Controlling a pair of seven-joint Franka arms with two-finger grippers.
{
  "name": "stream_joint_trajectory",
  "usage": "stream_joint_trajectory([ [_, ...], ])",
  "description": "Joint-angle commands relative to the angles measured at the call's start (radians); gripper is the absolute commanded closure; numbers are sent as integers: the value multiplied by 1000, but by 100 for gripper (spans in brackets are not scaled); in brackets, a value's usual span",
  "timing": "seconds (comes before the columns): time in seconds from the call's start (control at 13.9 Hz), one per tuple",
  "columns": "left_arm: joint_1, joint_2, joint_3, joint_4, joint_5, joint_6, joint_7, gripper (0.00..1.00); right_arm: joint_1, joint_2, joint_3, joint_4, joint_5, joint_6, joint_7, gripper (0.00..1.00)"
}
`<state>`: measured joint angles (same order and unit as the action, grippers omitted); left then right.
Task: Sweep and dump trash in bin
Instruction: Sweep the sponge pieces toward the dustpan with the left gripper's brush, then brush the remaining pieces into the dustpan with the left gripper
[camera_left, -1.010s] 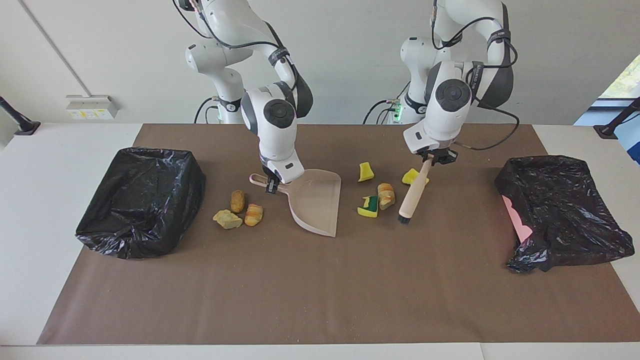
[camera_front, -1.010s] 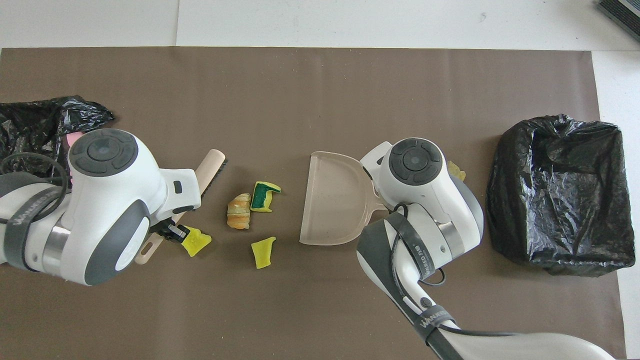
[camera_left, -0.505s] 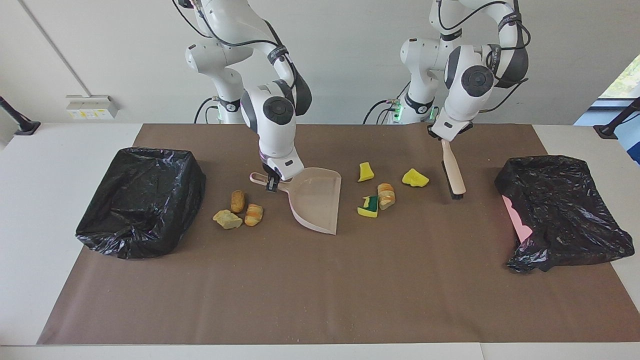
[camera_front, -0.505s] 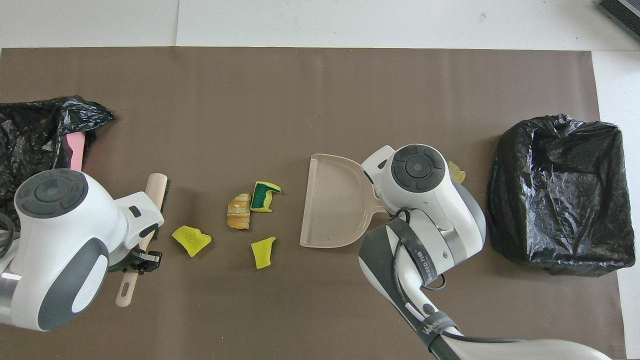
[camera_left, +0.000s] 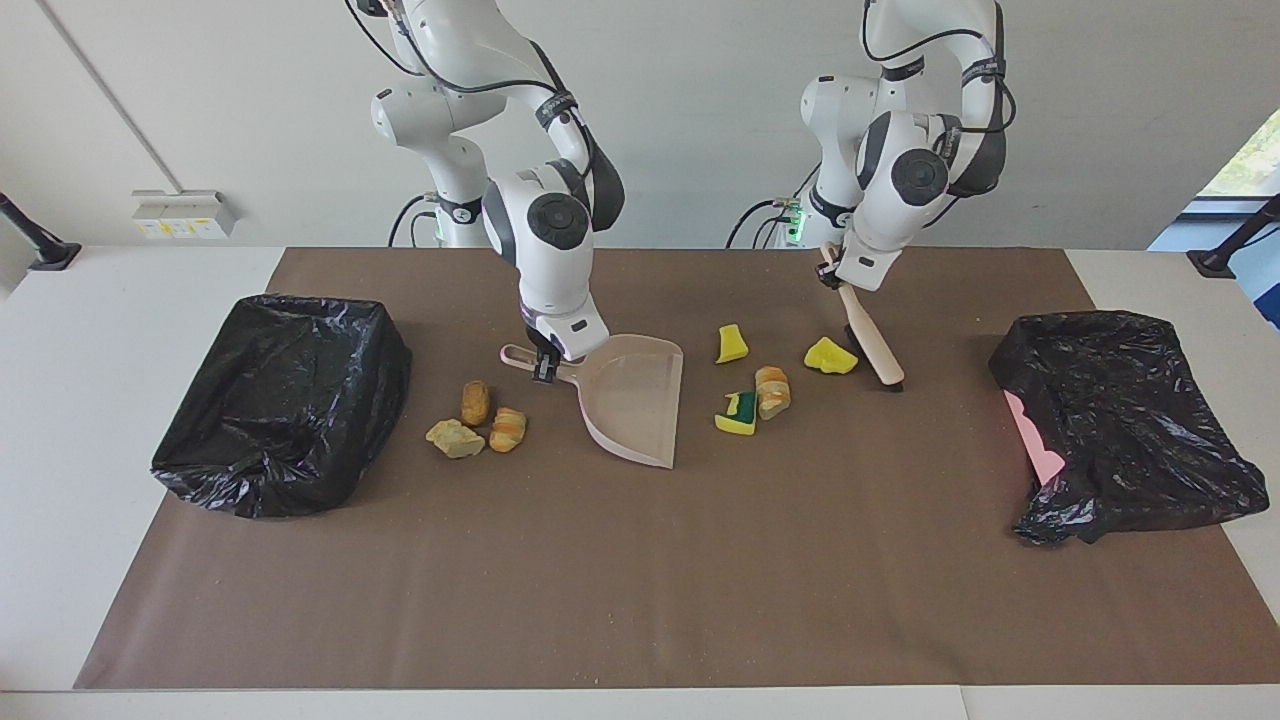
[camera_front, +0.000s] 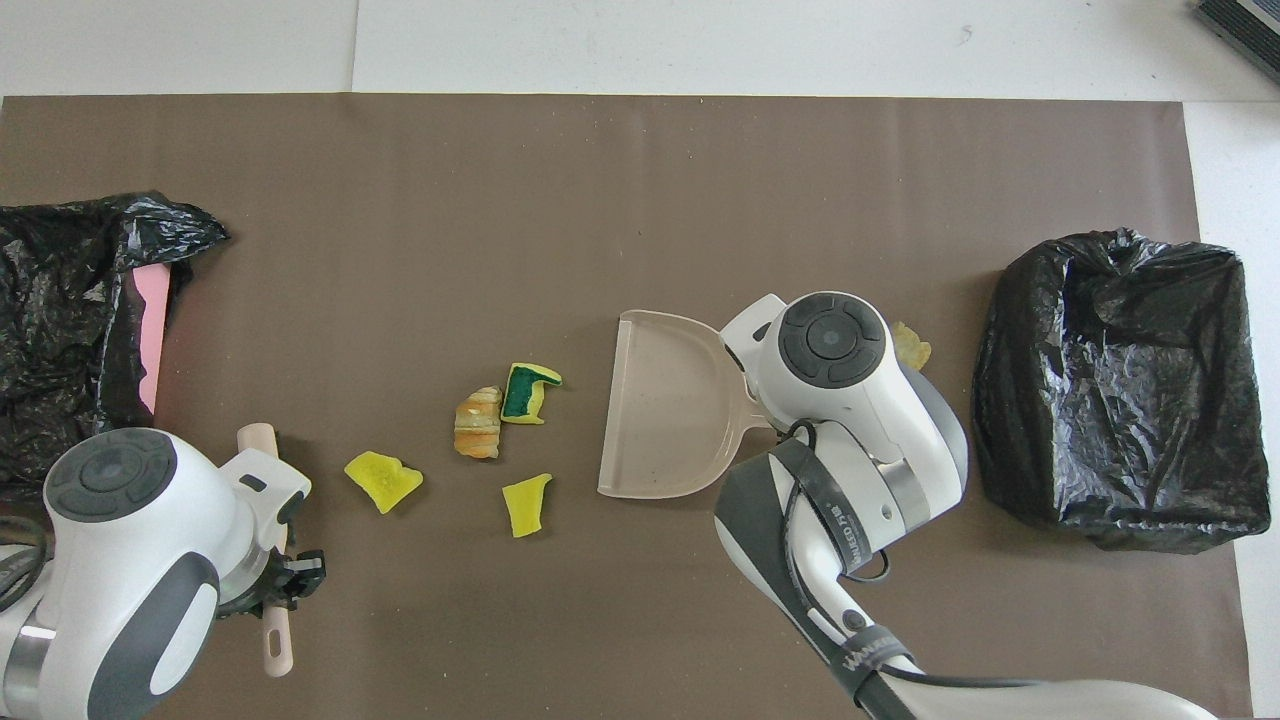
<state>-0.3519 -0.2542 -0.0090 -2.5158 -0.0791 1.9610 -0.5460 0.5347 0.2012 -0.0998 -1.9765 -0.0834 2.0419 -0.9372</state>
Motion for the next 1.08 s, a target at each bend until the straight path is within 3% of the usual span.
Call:
stream_joint_trajectory([
  [0.0,-85,101,8,50,-56,117,0,100,-2,-20,6,-30,-19,21,-12,100],
  [0.51,-203,182,6,158,-110,236,201,100,-1,-20,6,-30,-19,23,-12,100],
  [0.79,-286,188,6,190,-116,243,245,100,4,-3,6,-30,-19,24,-14,100],
  [1.01,-353,188,6,204,-188,265,244,100,37,6,6,-33,-19,49,20,100],
])
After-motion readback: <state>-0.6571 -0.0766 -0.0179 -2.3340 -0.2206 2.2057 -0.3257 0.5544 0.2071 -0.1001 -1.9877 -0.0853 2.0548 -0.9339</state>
